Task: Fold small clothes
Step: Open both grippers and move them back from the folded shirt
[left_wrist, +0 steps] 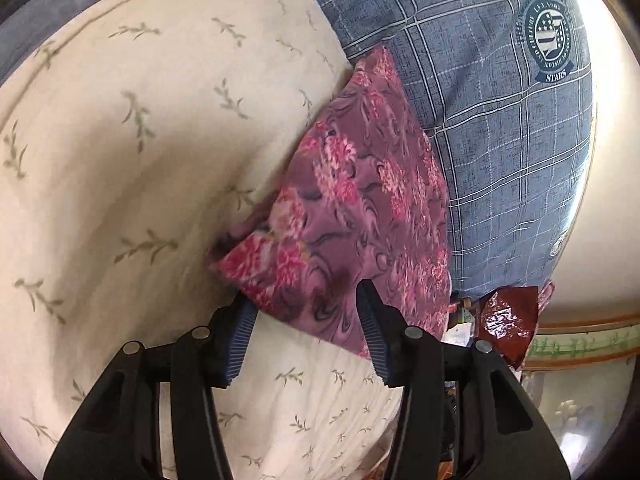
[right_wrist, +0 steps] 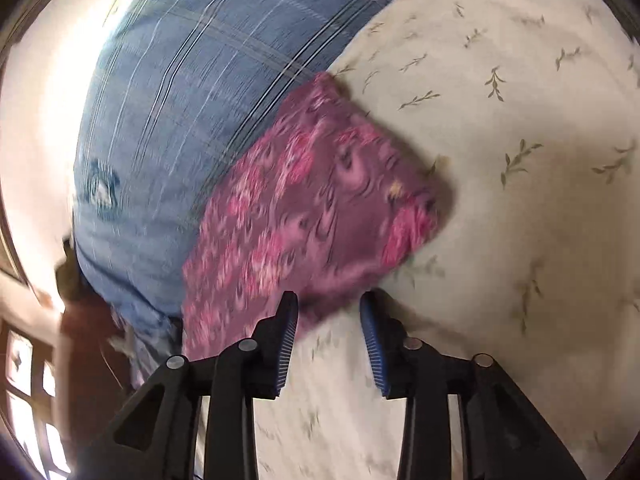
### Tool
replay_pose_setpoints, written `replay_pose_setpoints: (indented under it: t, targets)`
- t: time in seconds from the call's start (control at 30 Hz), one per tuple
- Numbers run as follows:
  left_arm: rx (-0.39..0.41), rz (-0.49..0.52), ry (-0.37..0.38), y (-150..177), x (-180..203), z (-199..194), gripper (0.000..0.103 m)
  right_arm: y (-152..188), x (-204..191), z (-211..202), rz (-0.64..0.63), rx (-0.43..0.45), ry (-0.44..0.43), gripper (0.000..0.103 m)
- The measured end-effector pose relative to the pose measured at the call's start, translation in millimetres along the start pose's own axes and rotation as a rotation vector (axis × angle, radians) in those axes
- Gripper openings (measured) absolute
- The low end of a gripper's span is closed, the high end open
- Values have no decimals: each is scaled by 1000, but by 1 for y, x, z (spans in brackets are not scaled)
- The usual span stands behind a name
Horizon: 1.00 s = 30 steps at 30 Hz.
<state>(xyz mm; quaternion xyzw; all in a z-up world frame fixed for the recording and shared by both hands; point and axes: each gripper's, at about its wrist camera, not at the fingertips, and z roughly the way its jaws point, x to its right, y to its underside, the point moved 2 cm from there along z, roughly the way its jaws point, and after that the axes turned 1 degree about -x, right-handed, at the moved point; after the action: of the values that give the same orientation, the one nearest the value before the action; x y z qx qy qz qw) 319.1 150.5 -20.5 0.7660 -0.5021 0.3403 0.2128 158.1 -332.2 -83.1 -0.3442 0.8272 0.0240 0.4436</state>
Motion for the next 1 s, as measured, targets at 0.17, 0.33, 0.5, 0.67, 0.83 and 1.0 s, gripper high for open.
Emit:
replay_pose_setpoints:
  t: [0.17,0.33,0.5,0.67,0.83,1.0]
  targets:
    - [54,90,-26,-9,22,-3,6,-20,-5,4,-30,58,-38,5]
    - [97,178,-69,-4,36,-10,6,-37,-13,-31,-108,163,-43,4]
    - [8,132,-98,3,6,4,6,-17,17,-13,-76,89,101,5]
    - [5,149,-90,1,-8,-29,7,-1,-9,-35,-173,144,188,11]
    - [14,134,-96,-3,-15,-61,43,30,-49,-28,-287,85,149,18]
    - [18,146,-139,-6,-15,-70,57,89,-110,15,-542,-75,136,43]
